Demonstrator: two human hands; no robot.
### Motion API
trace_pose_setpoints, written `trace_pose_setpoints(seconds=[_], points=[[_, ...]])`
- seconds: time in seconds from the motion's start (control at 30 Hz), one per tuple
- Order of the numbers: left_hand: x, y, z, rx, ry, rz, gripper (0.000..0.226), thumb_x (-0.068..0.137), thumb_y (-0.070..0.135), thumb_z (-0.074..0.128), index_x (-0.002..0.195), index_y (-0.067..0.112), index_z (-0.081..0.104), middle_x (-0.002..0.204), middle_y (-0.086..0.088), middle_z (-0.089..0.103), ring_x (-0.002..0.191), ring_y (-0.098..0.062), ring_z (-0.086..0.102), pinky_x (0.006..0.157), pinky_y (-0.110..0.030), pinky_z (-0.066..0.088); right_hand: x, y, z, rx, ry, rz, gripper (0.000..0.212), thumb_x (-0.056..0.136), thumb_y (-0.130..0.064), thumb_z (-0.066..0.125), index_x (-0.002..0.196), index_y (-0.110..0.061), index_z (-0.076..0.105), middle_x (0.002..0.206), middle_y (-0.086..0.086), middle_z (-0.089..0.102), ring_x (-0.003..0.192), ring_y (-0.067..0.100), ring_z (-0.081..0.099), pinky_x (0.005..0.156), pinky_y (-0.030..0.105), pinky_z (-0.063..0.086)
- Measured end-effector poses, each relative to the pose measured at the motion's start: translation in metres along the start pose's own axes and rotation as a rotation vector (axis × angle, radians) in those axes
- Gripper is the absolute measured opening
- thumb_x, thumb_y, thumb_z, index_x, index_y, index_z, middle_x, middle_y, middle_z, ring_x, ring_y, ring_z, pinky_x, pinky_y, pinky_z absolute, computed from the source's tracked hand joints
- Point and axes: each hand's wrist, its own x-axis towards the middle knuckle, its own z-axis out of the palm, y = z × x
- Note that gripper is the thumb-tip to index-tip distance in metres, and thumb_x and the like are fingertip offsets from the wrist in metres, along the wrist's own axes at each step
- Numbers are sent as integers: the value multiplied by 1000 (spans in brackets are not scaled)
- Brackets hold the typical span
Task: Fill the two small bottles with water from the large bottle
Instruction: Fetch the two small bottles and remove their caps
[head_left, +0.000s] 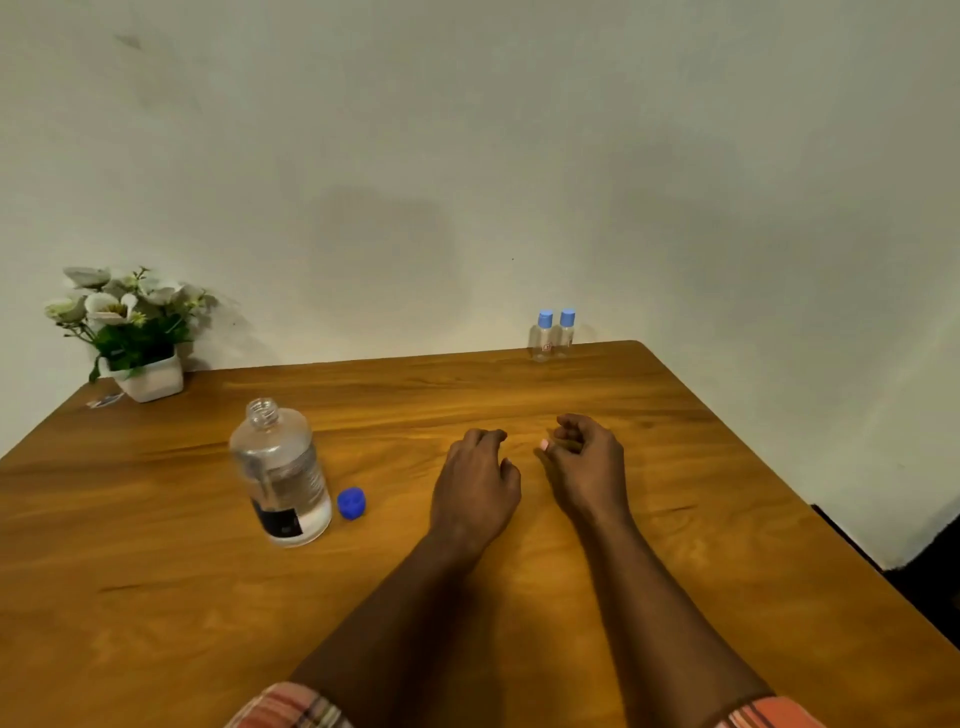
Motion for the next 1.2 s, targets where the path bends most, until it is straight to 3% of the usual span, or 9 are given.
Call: trace_pose_setpoints(seconds=[0.23,0.57,0.8,0.93,1.07,1.2], points=[[63,-7,40,41,11,-46,45,93,25,48,137,16,46,134,-2,52,122,-18,46,98,-29,40,69,12,21,-38,91,35,47,83,-17,73,128,-13,58,117,4,65,105,14,60,79,22,48],[141,-31,65,71,15,-116,49,91,24,50,139,13,44,135,-5,52,123,-21,48,98,-32,42,149,11,59,-32,176,61,52,81,-18,76,129,-11,58,121,6,66,108,21,63,86,35,54],[174,-36,74,93,17,-93,51,89,25,50,138,11,45,135,-9,51,124,-25,47,98,-35,43,167,12,73,-65,211,33,40,80,-21,77,117,-10,66,112,7,70,100,23,66,79,30,52],[183,-37,76,79,23,-109,52,88,24,51,137,10,45,136,-10,52,123,-26,48,98,-36,43,174,13,80,-114,203,28,36,79,-27,78,108,-10,70,106,6,72,96,23,67,79,37,56],[185,-38,77,70,35,-122,52,88,25,51,137,9,45,136,-10,52,124,-25,48,98,-35,43,179,9,89,-151,256,40,35,77,-30,79,105,-10,70,103,6,72,92,25,67,72,31,52],[184,-36,78,74,39,-104,50,88,23,50,135,7,47,132,-11,54,121,-26,48,95,-36,44,184,5,92,-201,293,57,31,79,-30,77,102,-9,70,100,9,72,89,27,67,71,33,52]])
